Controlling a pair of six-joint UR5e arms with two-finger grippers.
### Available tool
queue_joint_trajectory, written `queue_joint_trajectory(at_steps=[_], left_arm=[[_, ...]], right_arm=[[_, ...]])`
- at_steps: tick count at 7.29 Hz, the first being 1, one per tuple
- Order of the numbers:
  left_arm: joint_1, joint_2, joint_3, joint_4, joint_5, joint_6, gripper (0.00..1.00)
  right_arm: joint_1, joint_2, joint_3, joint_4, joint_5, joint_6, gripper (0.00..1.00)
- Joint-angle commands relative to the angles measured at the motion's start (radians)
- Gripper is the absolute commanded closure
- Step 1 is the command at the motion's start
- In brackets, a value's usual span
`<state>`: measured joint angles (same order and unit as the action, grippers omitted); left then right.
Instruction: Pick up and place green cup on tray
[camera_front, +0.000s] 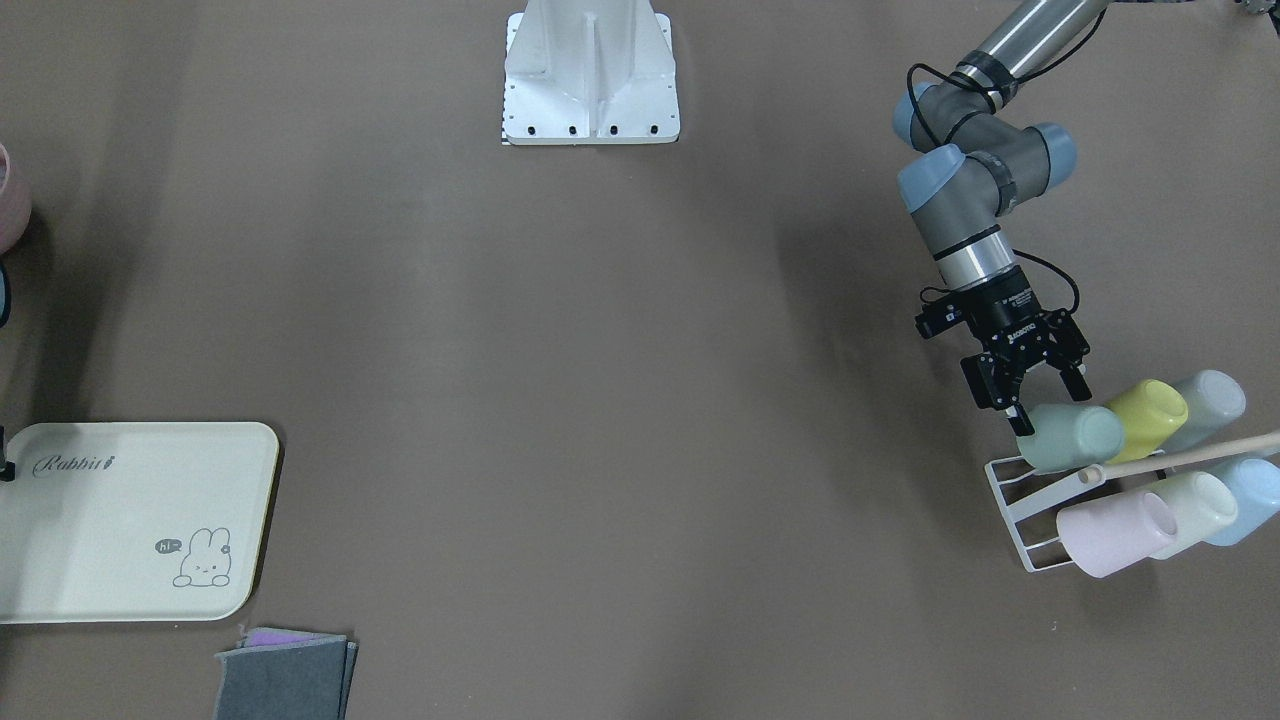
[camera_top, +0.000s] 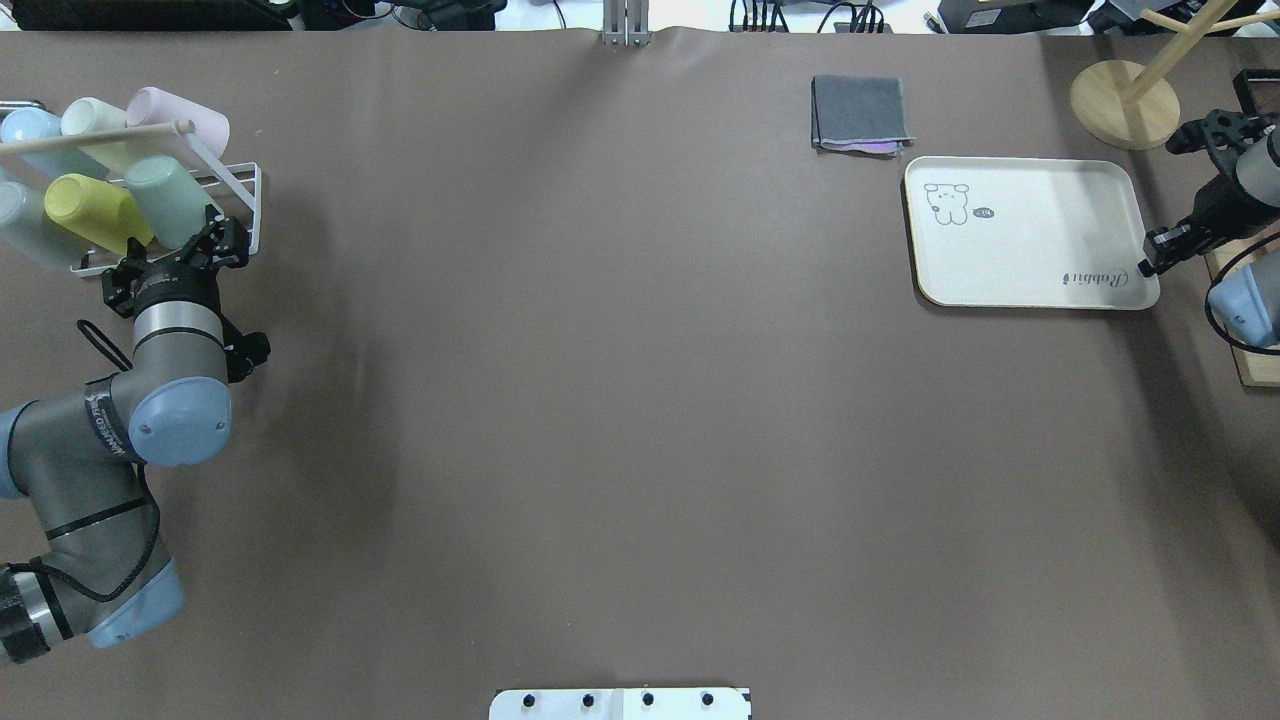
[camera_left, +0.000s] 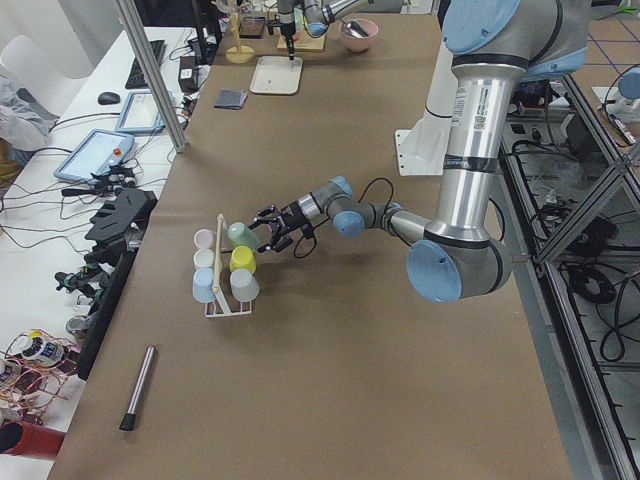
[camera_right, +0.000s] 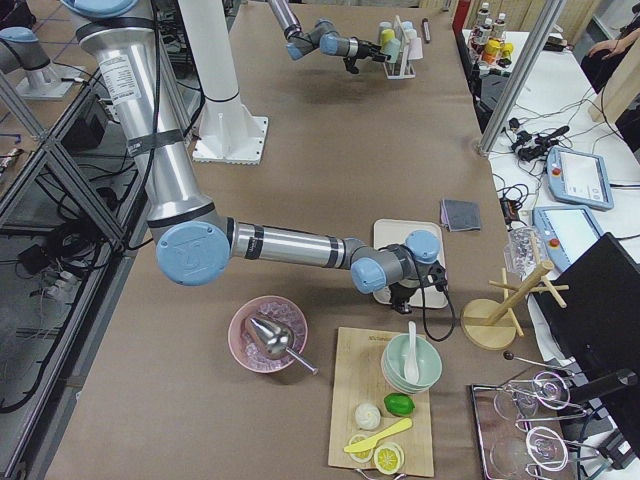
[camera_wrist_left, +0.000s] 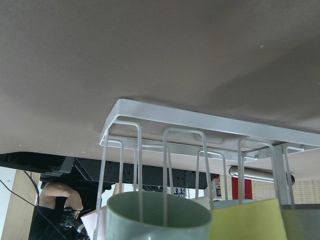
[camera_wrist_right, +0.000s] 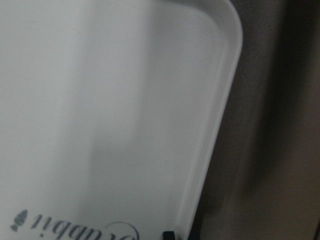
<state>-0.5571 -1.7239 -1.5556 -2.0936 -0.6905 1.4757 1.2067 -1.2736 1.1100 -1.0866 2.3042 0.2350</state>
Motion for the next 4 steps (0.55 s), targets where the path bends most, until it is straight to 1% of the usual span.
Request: queue_joint_trajectory(at_steps=[1,3,4], left_arm=[[-0.014,-0.023,0.023,-0.026,-0.001,0.029,0.03],[-0.02,-0.04,0.044,-0.025,-0.001,0.031,0.03],[-0.02,-0.051,0.058,-0.025,-0.001,0.029,0.03]], right_arm=[[0.001,0.008,0.01,0.036,0.001,0.029,1.0],[0.004,0.008,0.031,0.071,0.009,0.056,1.0],[0.008,0.008,0.065,0.071,0.017,0.058,1.0]])
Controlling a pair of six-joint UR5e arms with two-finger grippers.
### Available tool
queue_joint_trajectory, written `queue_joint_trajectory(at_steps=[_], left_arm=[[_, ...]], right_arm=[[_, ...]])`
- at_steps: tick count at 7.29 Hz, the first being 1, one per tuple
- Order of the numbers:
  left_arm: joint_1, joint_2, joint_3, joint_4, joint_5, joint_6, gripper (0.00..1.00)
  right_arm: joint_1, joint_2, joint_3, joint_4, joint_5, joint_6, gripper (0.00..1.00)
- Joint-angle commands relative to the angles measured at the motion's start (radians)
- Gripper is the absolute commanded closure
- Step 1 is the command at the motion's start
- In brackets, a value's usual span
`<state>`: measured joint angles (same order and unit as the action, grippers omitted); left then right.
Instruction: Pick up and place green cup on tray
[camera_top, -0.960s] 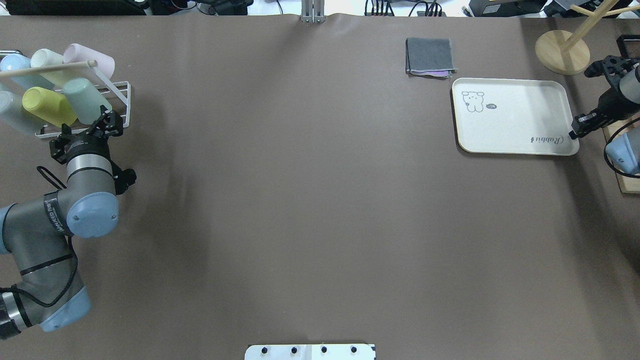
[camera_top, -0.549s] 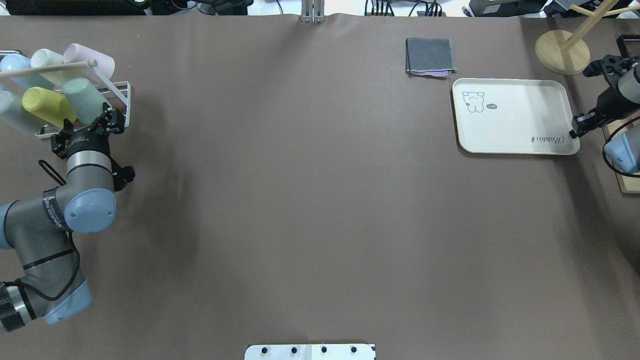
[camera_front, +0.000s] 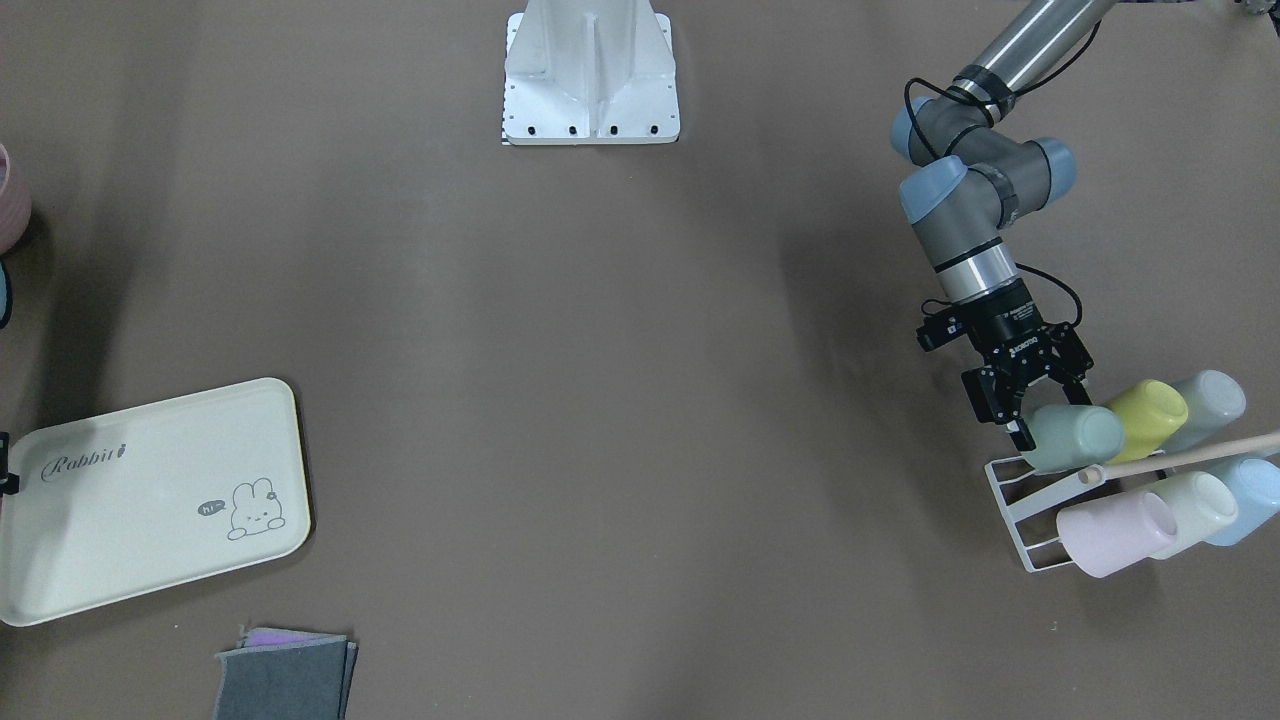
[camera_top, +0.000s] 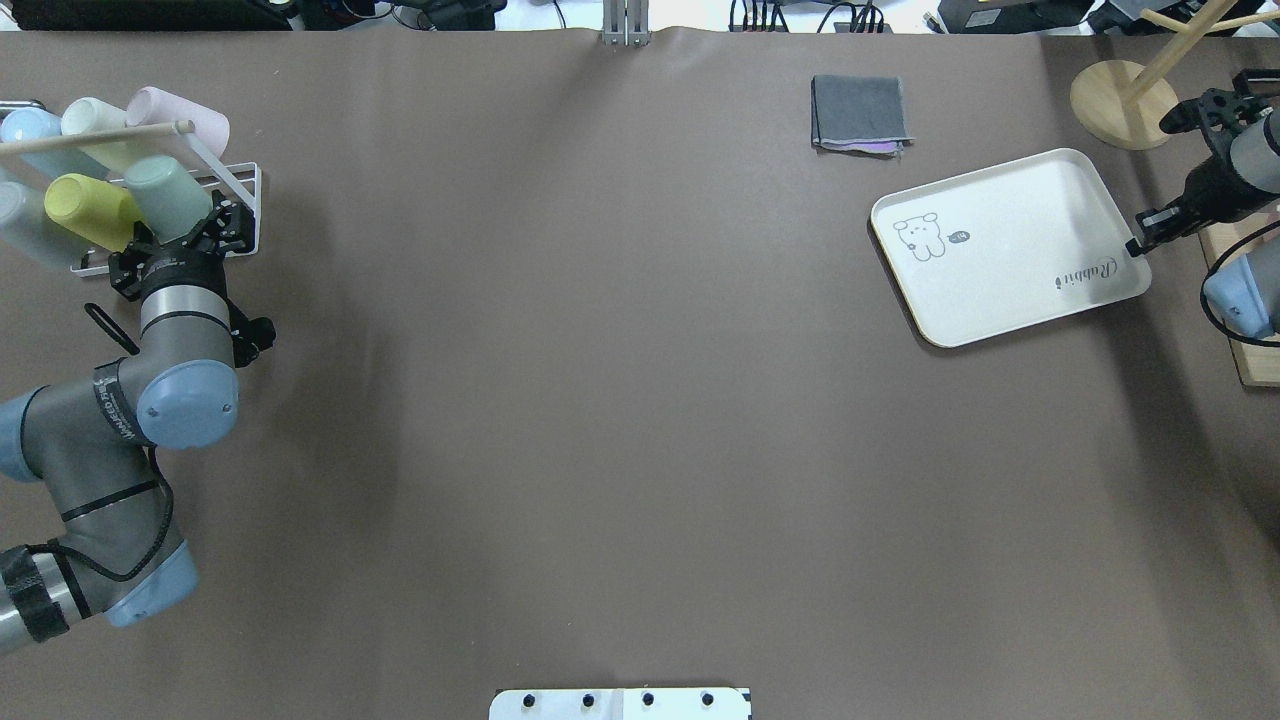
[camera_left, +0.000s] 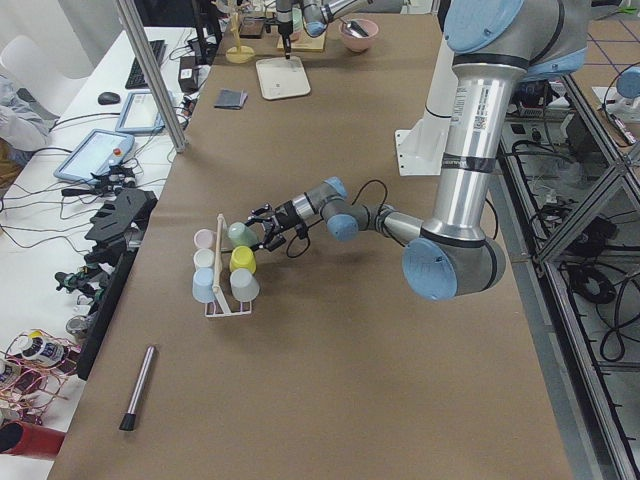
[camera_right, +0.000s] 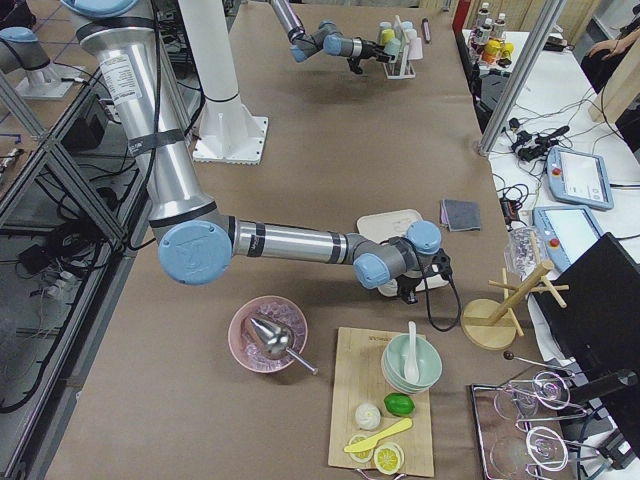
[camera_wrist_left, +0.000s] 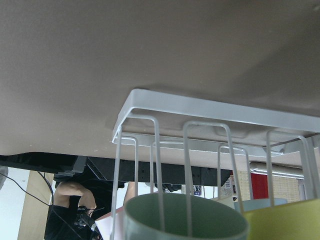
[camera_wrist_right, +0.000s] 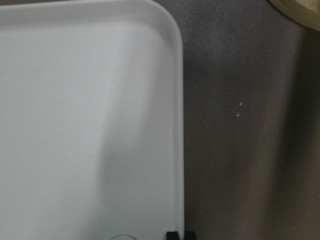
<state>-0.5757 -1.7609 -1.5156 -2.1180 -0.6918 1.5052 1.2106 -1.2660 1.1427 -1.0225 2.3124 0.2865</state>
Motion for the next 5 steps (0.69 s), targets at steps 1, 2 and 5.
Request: queue_joint_trajectory(at_steps=[1,2,5], left_arm=[[-0.003,-0.018,0.028,0.0,0.0,0.0,0.03],[-0.003,-0.023,0.038,-0.002,0.0,0.0,0.03],[-0.01,-0.025,0.046,-0.007,0.0,0.0,0.03]], right_arm=[[0.024,-0.001,0.079,0.009,0.049,0.069,1.0],[0.033,-0.019,0.148,0.009,0.102,0.195,1.0],[0.108,-0.09,0.304,0.01,0.252,0.256,1.0]])
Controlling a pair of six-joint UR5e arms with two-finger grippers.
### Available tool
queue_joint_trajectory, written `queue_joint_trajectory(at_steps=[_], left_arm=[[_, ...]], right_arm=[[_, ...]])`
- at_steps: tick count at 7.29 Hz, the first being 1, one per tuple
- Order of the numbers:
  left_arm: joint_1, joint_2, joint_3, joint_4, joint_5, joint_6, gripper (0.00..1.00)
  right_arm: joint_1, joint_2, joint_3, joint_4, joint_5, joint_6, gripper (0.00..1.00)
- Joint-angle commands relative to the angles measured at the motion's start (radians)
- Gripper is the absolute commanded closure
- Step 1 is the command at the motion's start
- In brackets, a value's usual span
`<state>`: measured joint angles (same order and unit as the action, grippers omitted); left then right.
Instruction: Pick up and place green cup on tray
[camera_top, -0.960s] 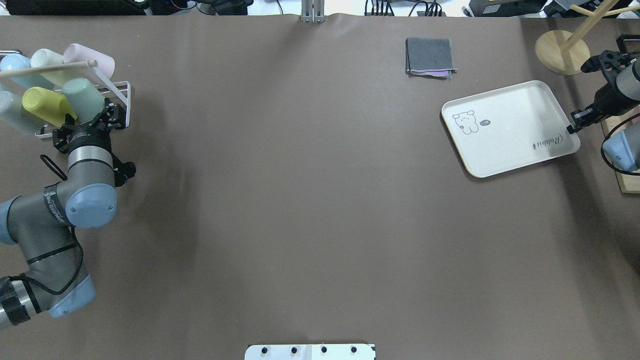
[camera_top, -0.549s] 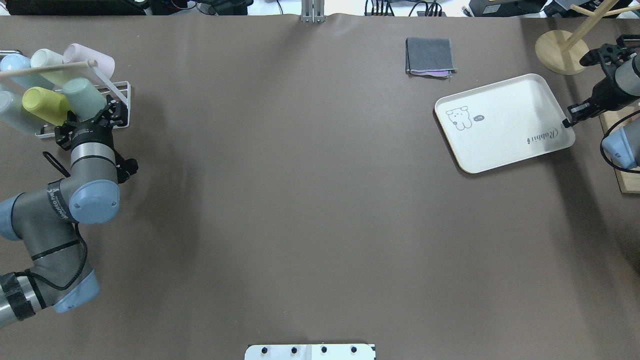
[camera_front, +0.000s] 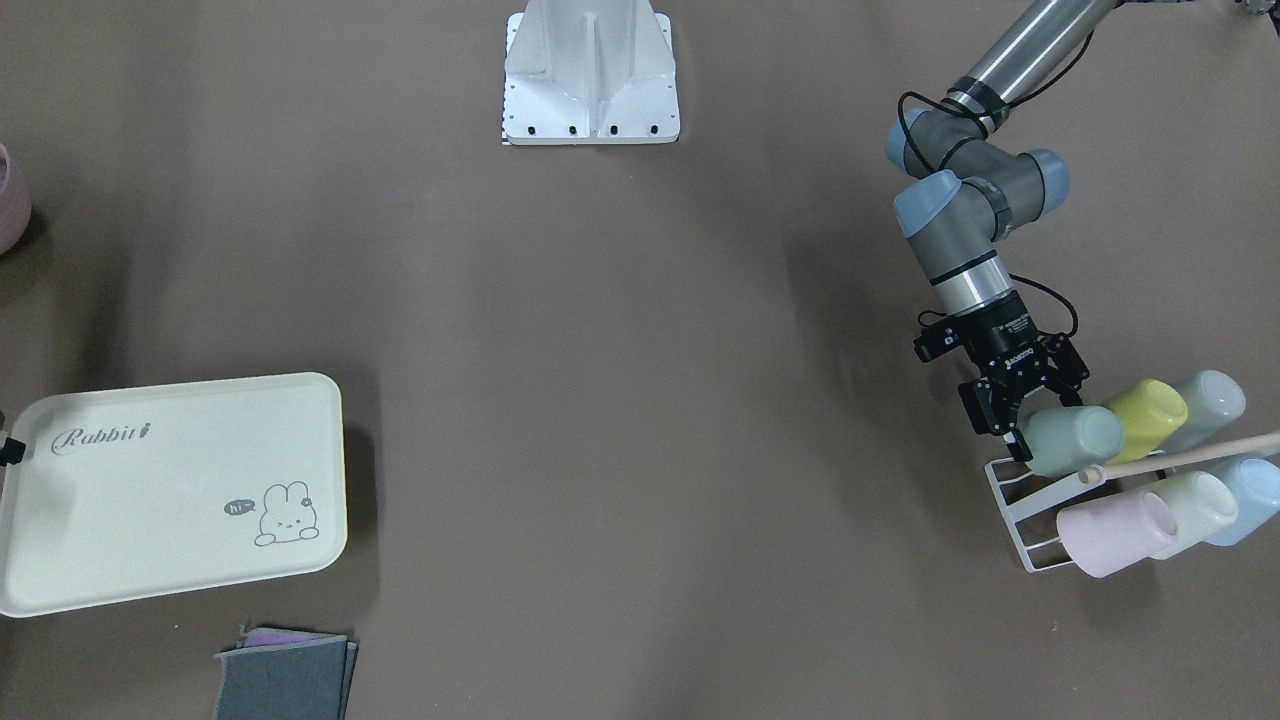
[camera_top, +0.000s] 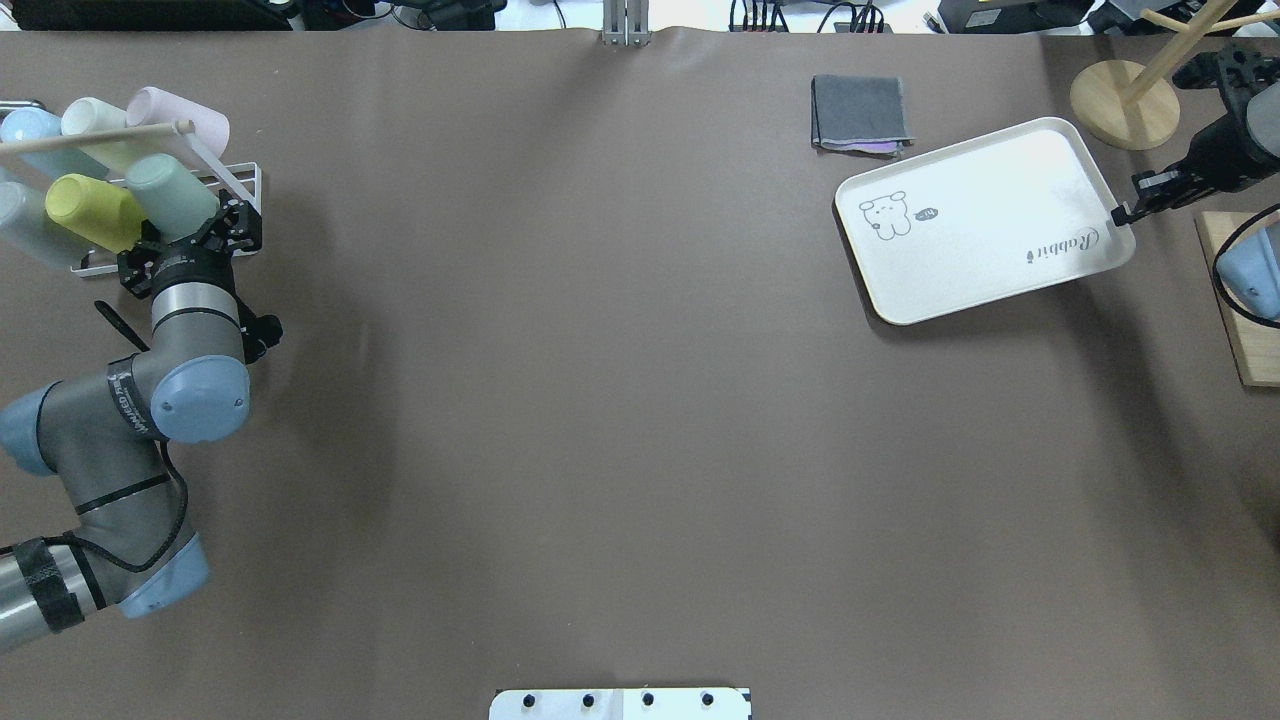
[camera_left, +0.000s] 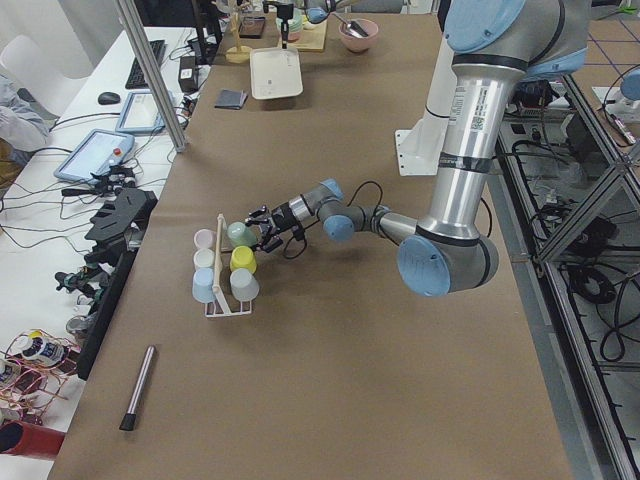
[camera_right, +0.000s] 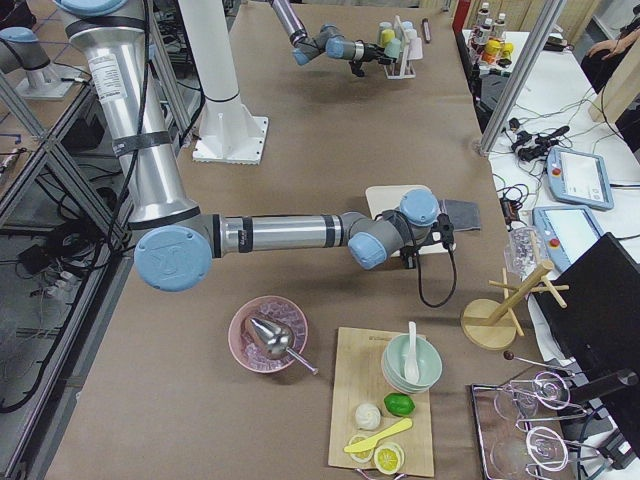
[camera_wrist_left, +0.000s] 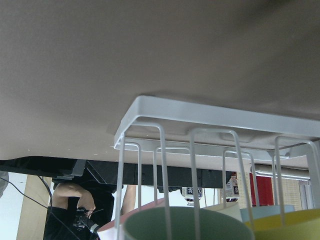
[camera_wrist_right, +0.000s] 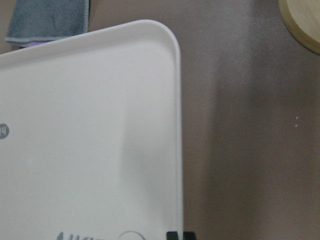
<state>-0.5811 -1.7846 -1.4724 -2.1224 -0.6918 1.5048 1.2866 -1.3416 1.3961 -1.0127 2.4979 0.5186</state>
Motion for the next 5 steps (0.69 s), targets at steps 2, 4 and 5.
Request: queue_joint_trajectory(at_steps=[2,4,5], left_arm=[[-0.005,-0.002,0.006,-0.002,-0.002,0.0,0.05],[-0.005,-0.025,0.055,-0.03,0.0,0.0,0.07],[-0.006,-0.025,0.057,-0.036,-0.002,0.002,0.07]], right_arm=[[0.02,0.025,0.119,0.0,0.073,0.084,1.0],[-0.095,0.108,0.155,0.002,0.03,0.246,1.0],[-0.184,0.145,0.164,0.041,-0.049,0.37,1.0]])
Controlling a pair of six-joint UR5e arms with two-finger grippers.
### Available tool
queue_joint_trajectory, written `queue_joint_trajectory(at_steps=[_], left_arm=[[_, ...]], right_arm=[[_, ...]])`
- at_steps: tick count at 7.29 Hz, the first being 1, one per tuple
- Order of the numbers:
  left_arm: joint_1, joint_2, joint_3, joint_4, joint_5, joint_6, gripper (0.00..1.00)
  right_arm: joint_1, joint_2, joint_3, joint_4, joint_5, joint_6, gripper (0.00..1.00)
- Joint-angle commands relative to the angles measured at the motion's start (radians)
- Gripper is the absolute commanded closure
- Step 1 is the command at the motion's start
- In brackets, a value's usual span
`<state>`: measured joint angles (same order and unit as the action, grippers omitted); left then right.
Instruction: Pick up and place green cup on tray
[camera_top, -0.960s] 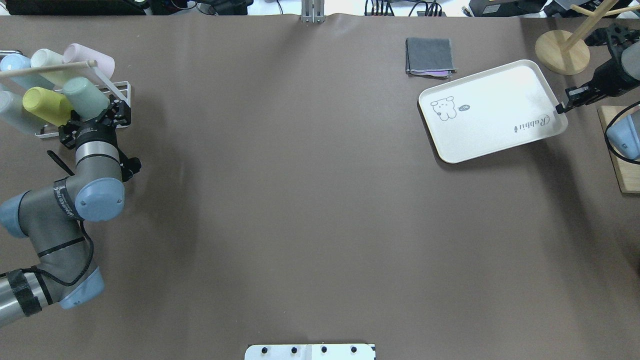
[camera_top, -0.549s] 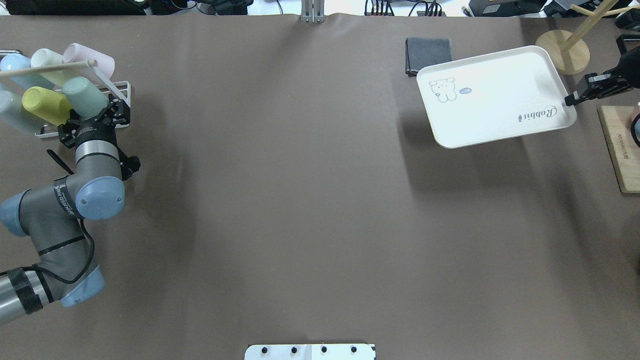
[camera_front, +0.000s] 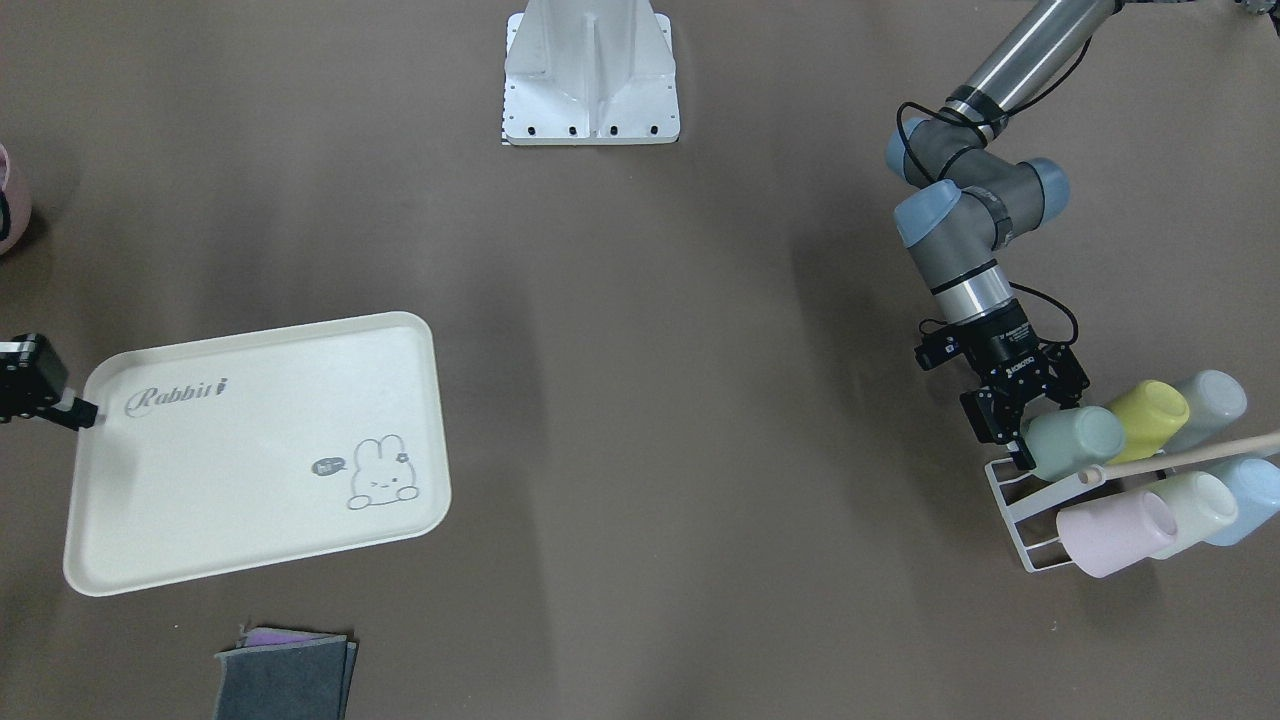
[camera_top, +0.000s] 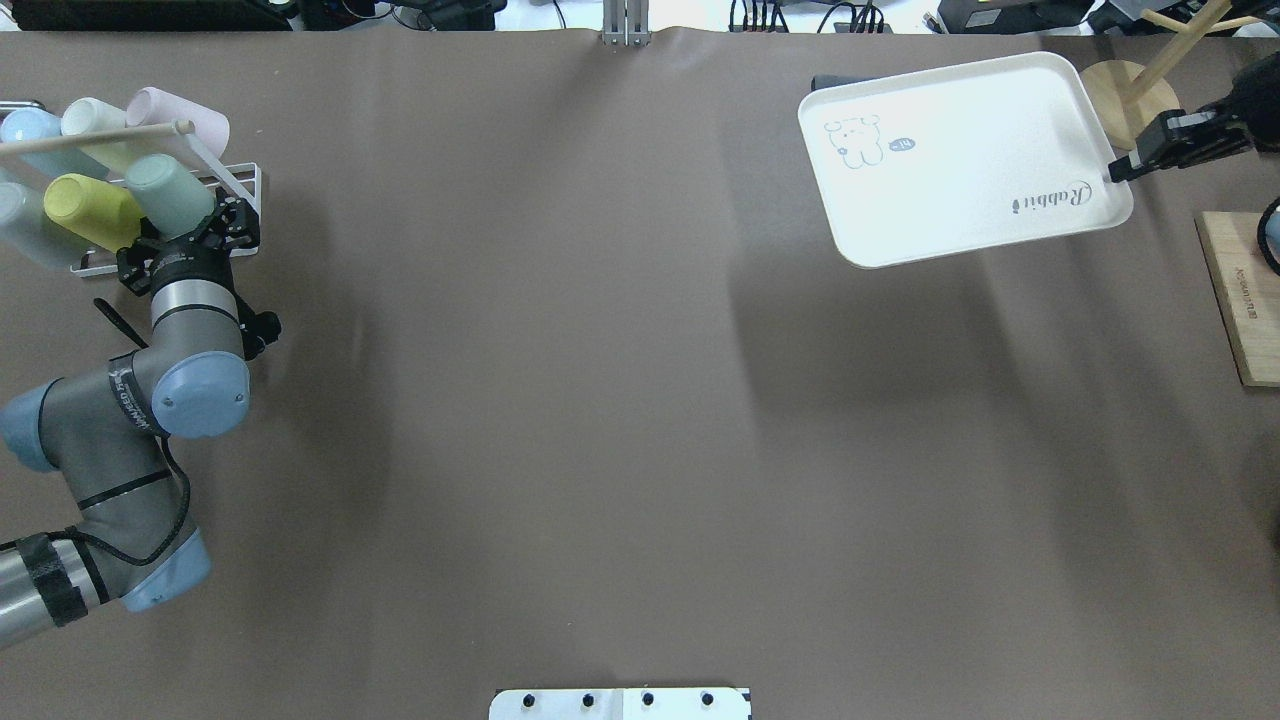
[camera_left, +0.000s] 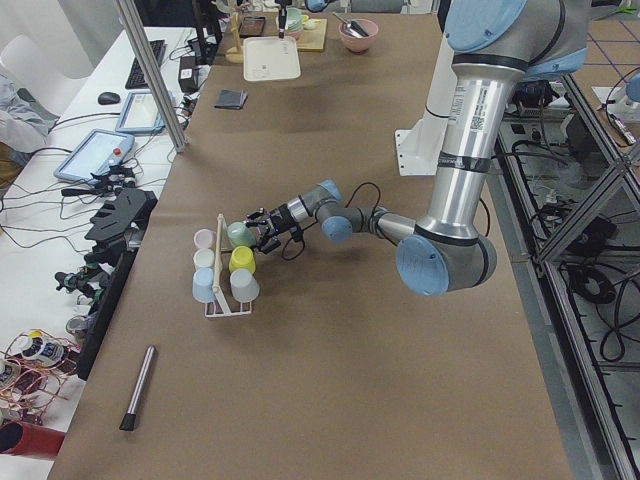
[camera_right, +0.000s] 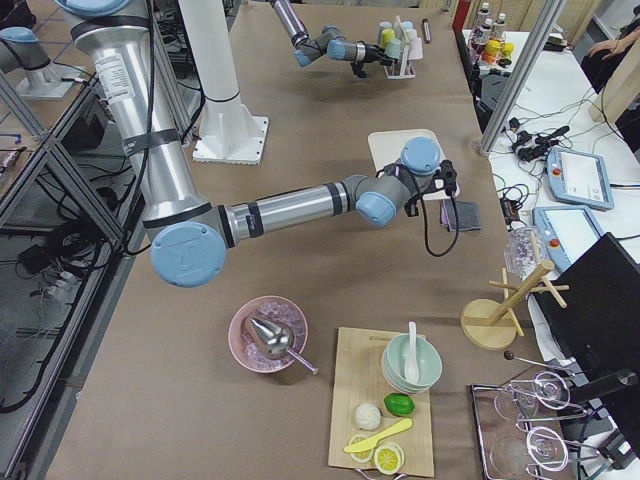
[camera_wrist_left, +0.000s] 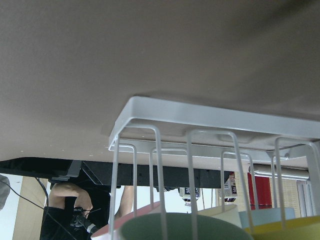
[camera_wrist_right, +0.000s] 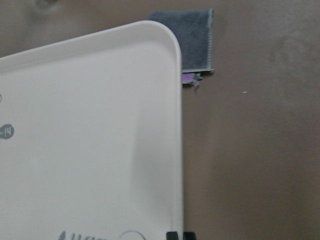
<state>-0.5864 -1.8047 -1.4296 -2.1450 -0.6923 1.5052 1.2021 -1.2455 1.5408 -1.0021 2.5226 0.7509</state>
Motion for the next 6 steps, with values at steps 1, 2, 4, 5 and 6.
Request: queue_joint_trajectory(at_steps=[1,2,4,5,6], left_arm=[[-0.003,-0.007,0.012,-0.013,-0.001,0.003,0.1],[-0.016,-0.027,0.012,-0.021,-0.027,0.059,0.15],[-0.036,-0.042,0.012,-0.055,-0.062,0.109,0.19],[-0.039,-0.041,0.002,-0.056,-0.062,0.112,0.19],[-0.042,-0.038,-0.011,-0.058,-0.062,0.113,0.19]], right_arm=[[-0.184,0.063,0.012,0.143,-0.158,0.318,1.0],[-0.27,0.081,0.012,0.214,-0.233,0.461,1.0],[-0.398,0.118,0.015,0.223,-0.353,0.609,1.0],[-0.445,0.127,0.006,0.215,-0.399,0.62,1.0],[-0.505,0.135,-0.023,0.22,-0.473,0.62,1.0]])
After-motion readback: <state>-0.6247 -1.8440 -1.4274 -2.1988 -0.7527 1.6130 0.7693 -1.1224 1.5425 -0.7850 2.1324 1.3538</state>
